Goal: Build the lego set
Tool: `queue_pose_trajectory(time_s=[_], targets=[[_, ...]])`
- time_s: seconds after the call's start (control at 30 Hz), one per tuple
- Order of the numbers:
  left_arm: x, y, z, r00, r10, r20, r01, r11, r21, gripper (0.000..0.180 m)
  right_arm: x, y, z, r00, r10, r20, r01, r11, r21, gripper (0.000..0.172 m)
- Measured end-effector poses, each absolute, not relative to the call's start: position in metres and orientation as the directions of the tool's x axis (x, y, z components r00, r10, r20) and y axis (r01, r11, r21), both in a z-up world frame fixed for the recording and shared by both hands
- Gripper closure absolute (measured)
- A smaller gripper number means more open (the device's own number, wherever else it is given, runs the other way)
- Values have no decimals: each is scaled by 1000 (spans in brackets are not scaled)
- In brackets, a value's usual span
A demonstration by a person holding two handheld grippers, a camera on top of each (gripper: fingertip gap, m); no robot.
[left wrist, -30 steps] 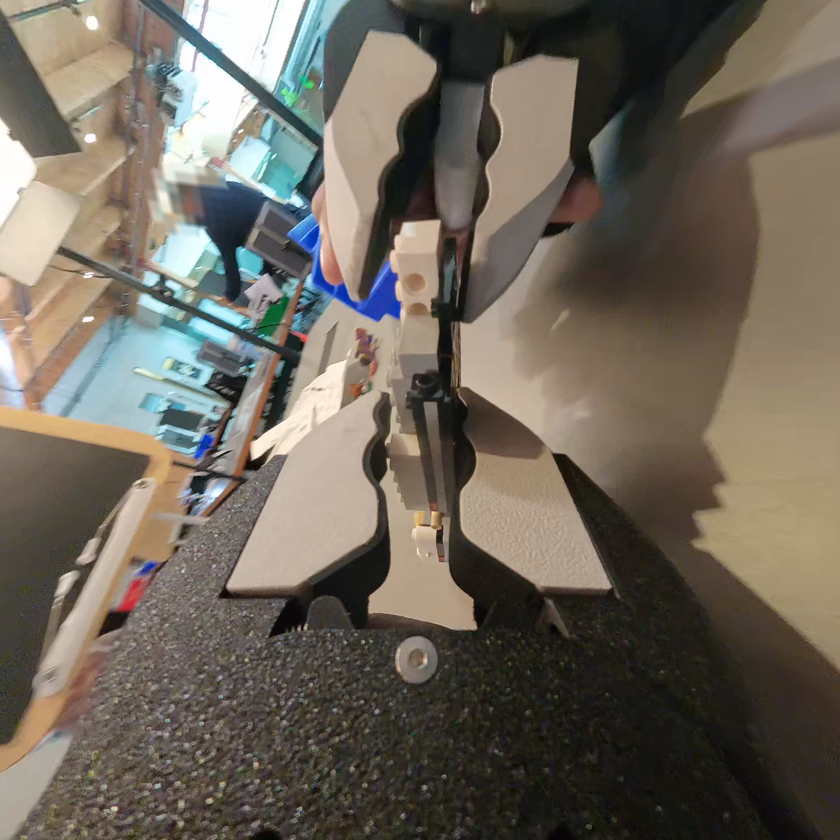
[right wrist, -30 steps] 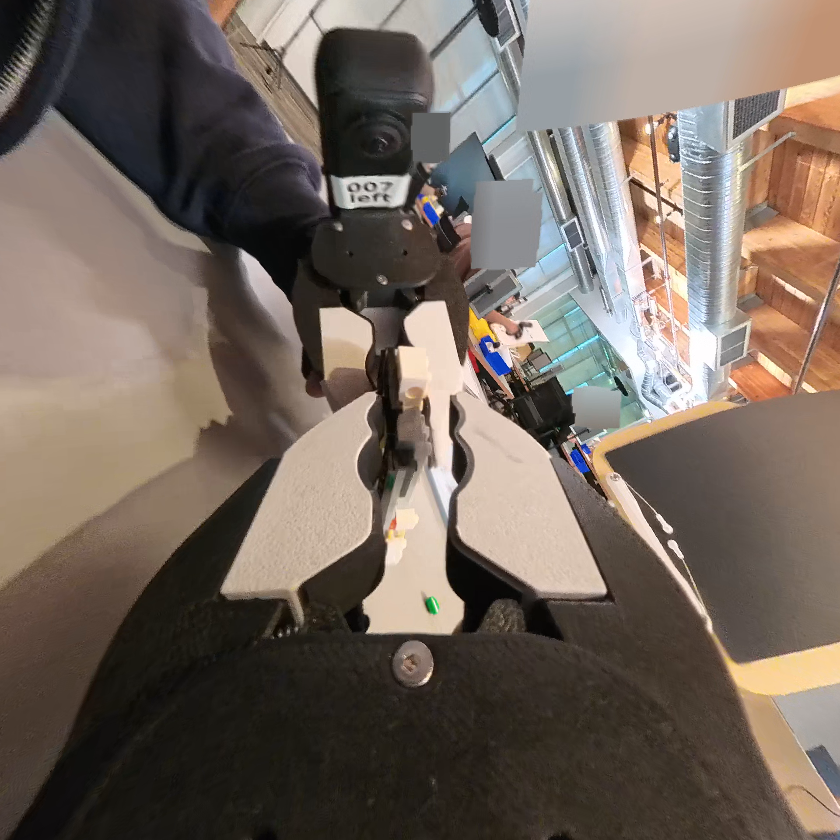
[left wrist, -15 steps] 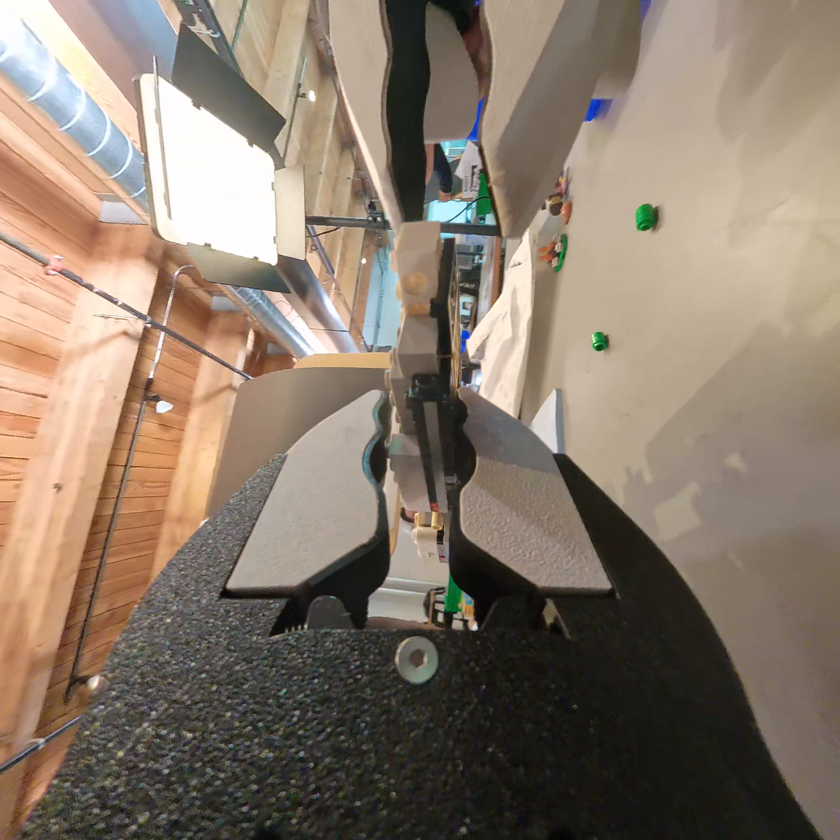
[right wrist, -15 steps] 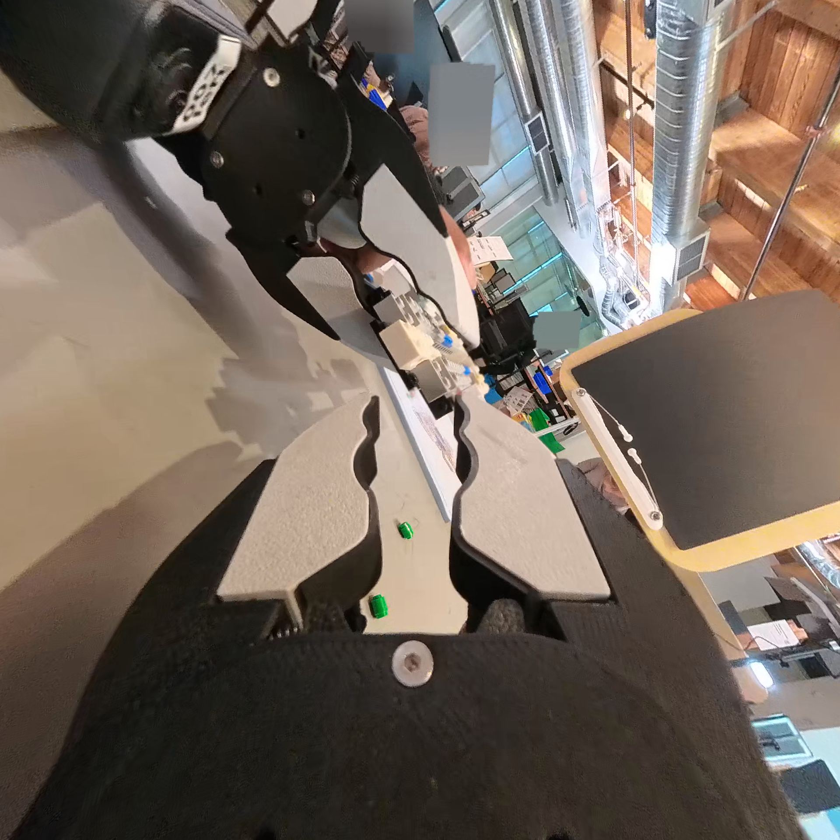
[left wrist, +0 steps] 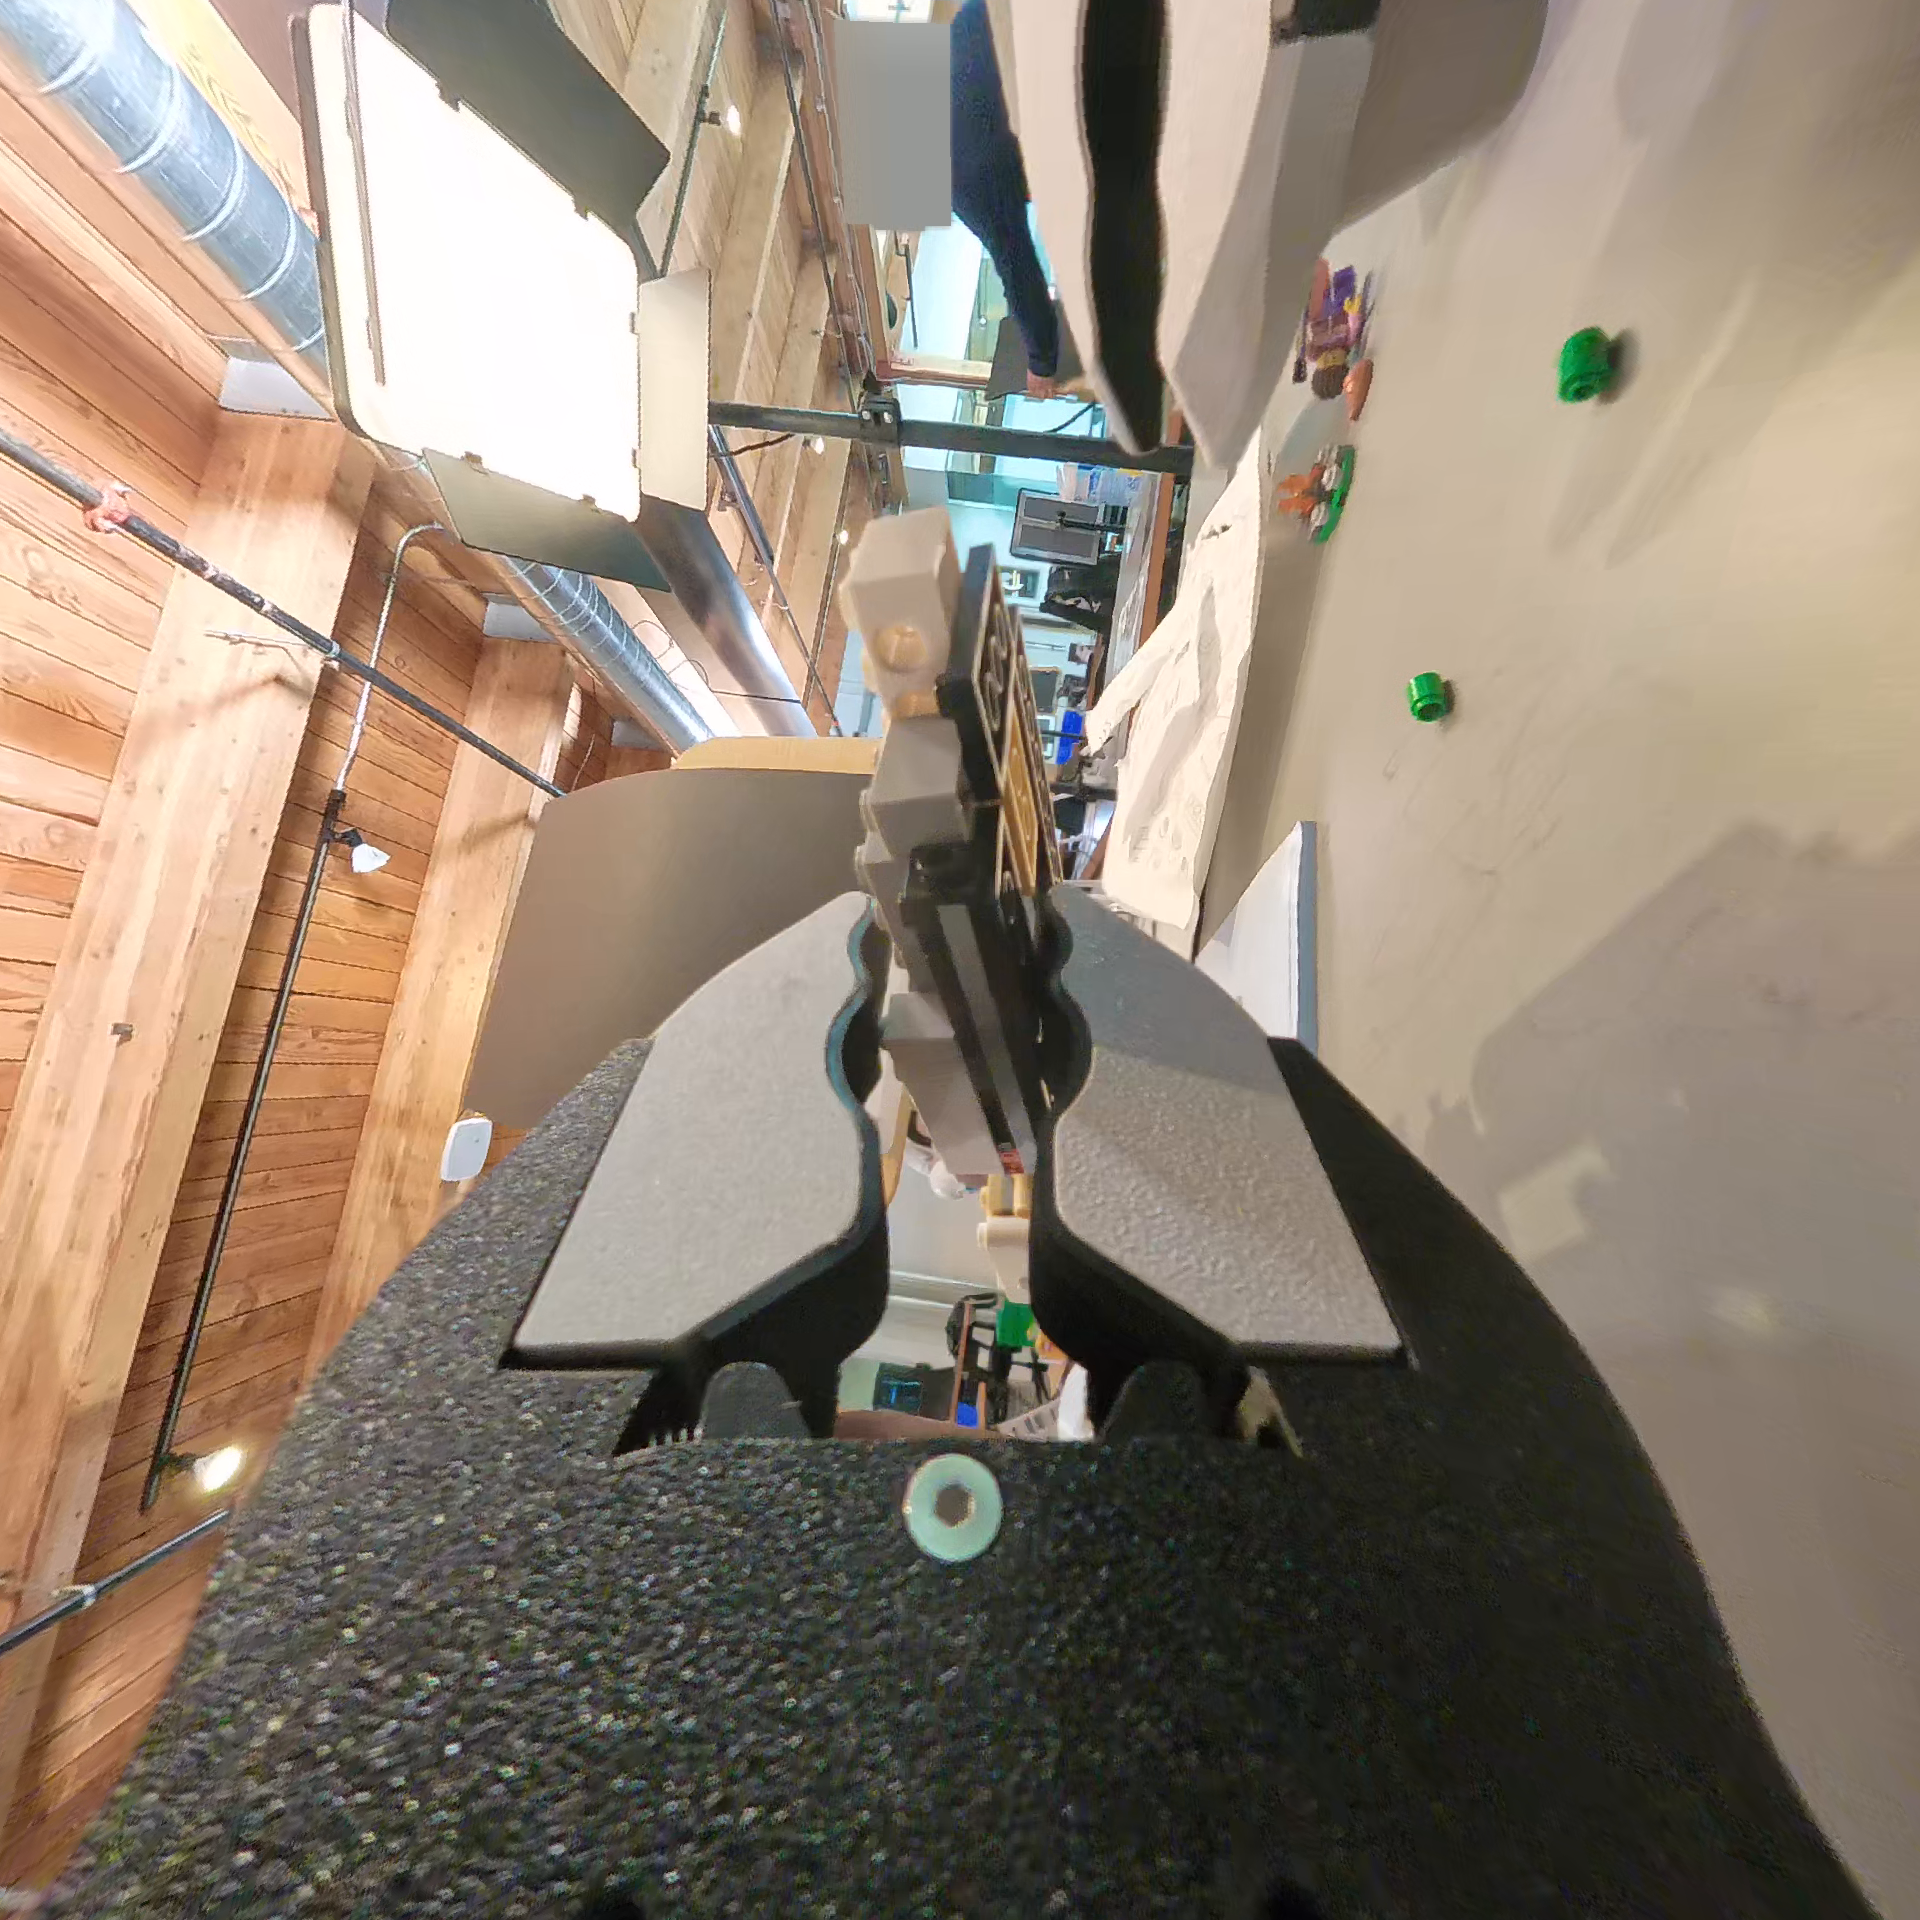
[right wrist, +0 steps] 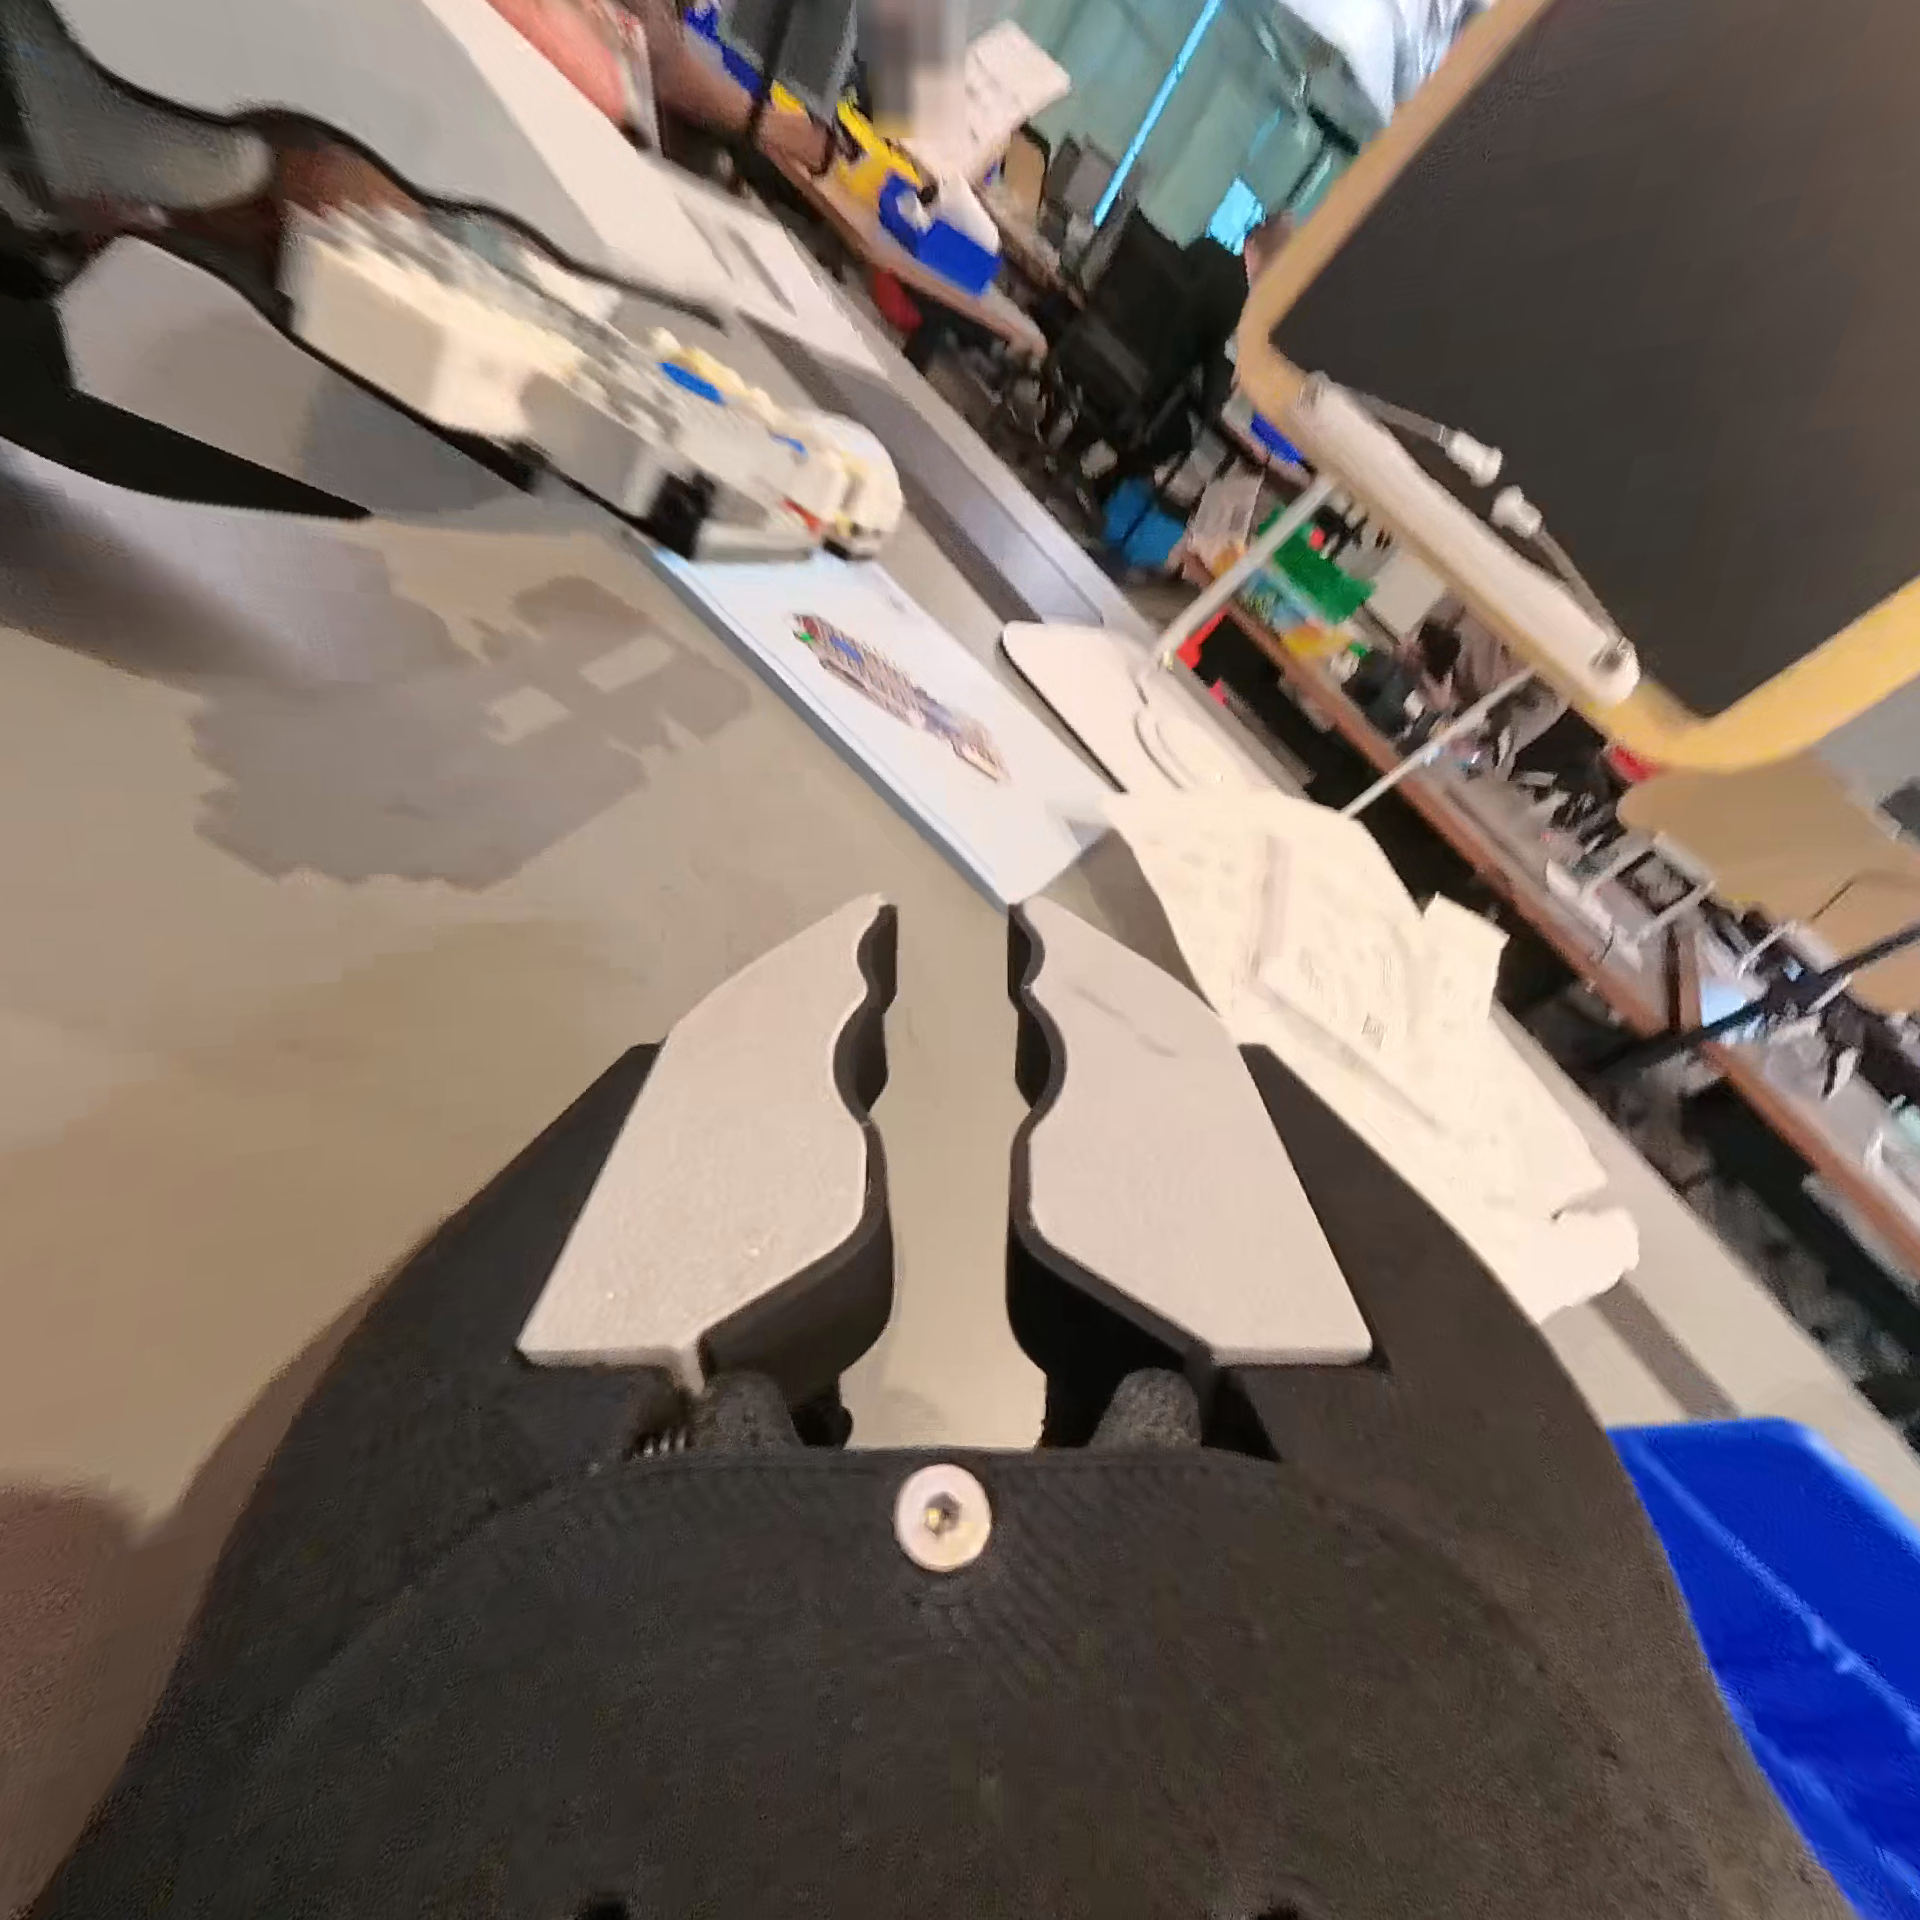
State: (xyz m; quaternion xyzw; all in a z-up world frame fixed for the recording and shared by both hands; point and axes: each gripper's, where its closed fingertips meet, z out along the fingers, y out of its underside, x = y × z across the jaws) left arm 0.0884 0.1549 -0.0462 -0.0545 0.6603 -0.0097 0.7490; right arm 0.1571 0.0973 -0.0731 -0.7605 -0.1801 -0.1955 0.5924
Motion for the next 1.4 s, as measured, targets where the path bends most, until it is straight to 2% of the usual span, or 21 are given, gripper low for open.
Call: queue_pose_trajectory(time_s=[0.1, 0.27, 0.53, 0.77, 1.4], targets=[[90, 154, -51, 104, -100, -989, -49, 993, -106, 154, 167, 98, -85, 883, 44, 468, 459, -300, -837, 151], [93, 147, -60, 59, -136, -989, -21, 990, -138, 154, 160, 98, -85, 862, 81, 500, 502, -278, -819, 151], [96, 136, -73, -26, -167, -986, 28, 986, -167, 155, 117, 96, -70, 714, 160, 682, 698, -92, -710, 146], [94, 134, -74, -42, -192, -981, 44, 980, -193, 155, 89, 99, -62, 645, 198, 738, 748, 37, -663, 138], [91, 119, -80, -70, -95, -993, 88, 991, -101, 154, 70, 96, -71, 574, 234, 784, 786, 108, -608, 136]])
